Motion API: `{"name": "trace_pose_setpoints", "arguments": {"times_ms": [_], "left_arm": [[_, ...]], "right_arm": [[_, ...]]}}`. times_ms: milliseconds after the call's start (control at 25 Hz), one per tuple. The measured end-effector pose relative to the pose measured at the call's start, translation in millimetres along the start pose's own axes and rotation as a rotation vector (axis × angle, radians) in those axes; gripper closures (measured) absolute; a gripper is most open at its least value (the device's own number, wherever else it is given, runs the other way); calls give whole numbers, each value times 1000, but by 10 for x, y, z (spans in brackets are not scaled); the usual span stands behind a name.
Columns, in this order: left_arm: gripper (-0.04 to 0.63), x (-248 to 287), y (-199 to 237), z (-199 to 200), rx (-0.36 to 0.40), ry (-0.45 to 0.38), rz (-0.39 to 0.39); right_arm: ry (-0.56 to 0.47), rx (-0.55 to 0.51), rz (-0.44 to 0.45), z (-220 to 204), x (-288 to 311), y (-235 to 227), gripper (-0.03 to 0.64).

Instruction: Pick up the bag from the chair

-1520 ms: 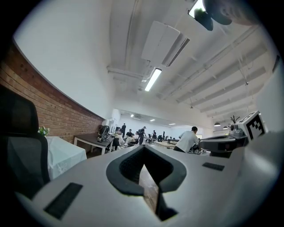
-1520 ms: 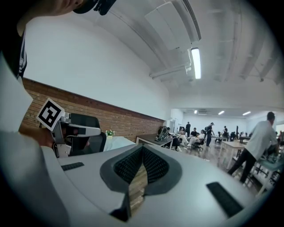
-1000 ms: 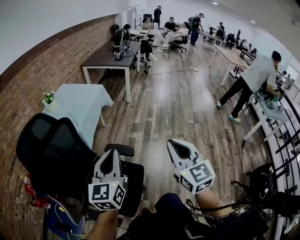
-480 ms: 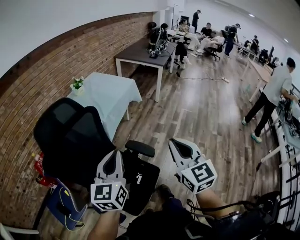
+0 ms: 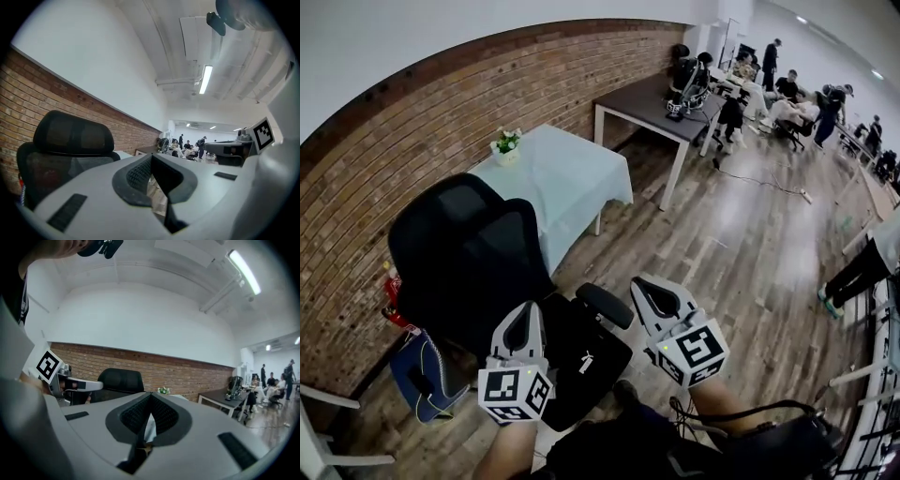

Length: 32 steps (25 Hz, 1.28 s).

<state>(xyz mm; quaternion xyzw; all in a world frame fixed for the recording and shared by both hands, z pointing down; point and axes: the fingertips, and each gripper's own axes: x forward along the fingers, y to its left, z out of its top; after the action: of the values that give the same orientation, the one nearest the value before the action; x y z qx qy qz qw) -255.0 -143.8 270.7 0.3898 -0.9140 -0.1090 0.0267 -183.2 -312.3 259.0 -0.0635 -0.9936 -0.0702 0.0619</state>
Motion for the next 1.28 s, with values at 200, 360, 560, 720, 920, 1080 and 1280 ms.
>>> {"name": "trace_pose_setpoints", "arguments": {"times_ms": [200, 360, 560, 720, 920, 1080, 1280], "left_arm": [[586, 57, 113, -18, 9, -13, 119], [586, -2, 251, -22, 36, -5, 247], [586, -42, 310, -117, 29, 16, 332], [586, -136, 391, -306, -1, 42, 415], [586, -293, 483, -530, -25, 77, 510], [586, -473, 565, -670, -34, 104, 572], [586, -721, 698, -969, -87, 154, 630]], "right_arm": [[-26, -10, 104, 53, 247, -106, 601], [-33, 1, 203, 8, 431, -117, 601], [-28, -4, 306, -59, 664, -92, 601], [-10, -9, 381, -181, 845, -9, 601], [24, -1, 448, -378, 1032, 106, 601], [58, -1, 484, -544, 1131, 218, 601], [87, -16, 507, -780, 1230, 371, 601]]}}
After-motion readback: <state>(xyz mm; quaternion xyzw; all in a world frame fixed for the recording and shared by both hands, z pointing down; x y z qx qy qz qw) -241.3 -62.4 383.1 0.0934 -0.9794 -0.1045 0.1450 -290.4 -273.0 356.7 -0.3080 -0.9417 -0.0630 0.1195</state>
